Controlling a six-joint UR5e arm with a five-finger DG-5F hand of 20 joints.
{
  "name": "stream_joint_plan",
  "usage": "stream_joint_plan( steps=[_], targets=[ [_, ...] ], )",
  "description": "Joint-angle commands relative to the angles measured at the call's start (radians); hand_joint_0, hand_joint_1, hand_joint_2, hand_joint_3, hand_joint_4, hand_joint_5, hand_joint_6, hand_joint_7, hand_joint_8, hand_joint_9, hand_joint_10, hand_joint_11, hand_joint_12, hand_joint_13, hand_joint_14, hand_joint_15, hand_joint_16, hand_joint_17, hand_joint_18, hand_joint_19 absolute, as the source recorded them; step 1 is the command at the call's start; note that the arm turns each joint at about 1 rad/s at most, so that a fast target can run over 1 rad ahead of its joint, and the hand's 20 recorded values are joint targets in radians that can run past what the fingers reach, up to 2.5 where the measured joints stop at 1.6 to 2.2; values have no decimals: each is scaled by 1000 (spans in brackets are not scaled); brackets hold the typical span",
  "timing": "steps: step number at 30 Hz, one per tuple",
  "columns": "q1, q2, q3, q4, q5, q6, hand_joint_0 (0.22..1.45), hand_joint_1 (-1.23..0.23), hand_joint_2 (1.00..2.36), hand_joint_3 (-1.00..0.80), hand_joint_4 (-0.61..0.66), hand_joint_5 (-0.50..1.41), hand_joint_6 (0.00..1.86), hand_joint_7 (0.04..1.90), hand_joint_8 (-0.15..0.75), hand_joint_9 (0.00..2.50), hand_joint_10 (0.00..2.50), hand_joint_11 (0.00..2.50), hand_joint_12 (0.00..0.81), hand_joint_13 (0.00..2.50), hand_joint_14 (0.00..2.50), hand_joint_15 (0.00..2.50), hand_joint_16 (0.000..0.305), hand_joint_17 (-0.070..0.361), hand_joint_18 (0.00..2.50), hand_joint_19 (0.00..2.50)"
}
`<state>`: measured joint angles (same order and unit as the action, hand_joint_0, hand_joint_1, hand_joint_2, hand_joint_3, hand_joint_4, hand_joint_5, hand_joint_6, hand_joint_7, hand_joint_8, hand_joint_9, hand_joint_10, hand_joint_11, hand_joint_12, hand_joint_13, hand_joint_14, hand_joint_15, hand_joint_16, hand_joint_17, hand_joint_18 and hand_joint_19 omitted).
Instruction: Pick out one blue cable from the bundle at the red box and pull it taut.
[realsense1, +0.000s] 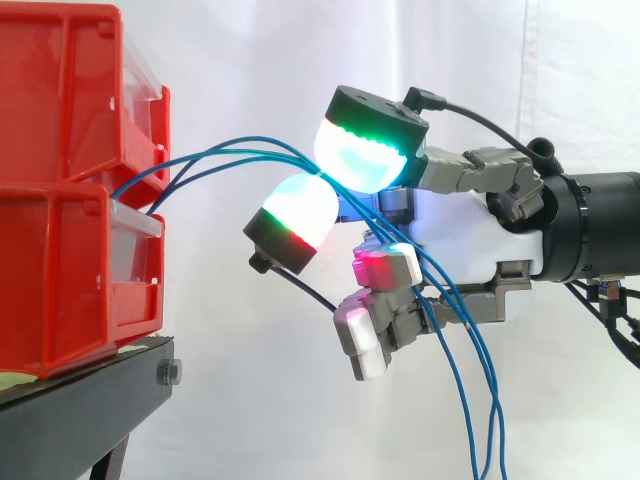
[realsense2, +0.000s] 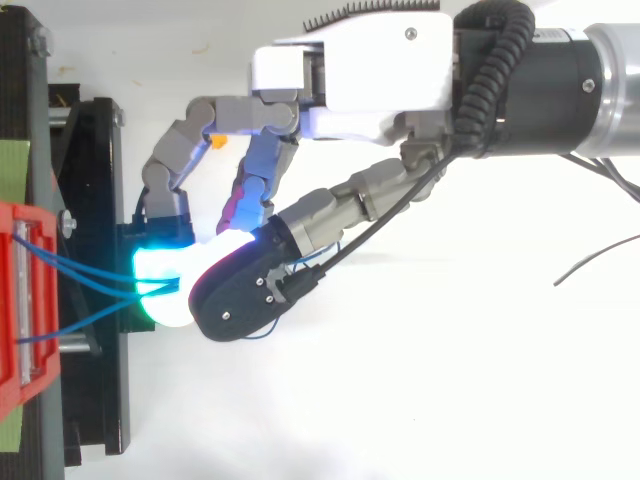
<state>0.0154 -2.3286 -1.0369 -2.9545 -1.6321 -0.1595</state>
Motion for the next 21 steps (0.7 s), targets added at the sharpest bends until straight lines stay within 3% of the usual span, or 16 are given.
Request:
stream_joint_plan(
  steps=[1,14,21],
  targets=[
    [0,0,0,0,0,0,579,-677,1023,-200,-55,-83,943,744,231,1234,28,739,310,997,20,476,36,82,762,580],
    [0,0,0,0,1,0,630,-755,1024,-172,-71,-105,962,713,230,1186,25,740,308,981,20,463,37,82,757,574],
    [0,0,0,0,1,0,648,-755,1015,-344,-51,-115,961,668,216,1189,27,743,303,986,18,465,36,82,764,572]
  ],
)
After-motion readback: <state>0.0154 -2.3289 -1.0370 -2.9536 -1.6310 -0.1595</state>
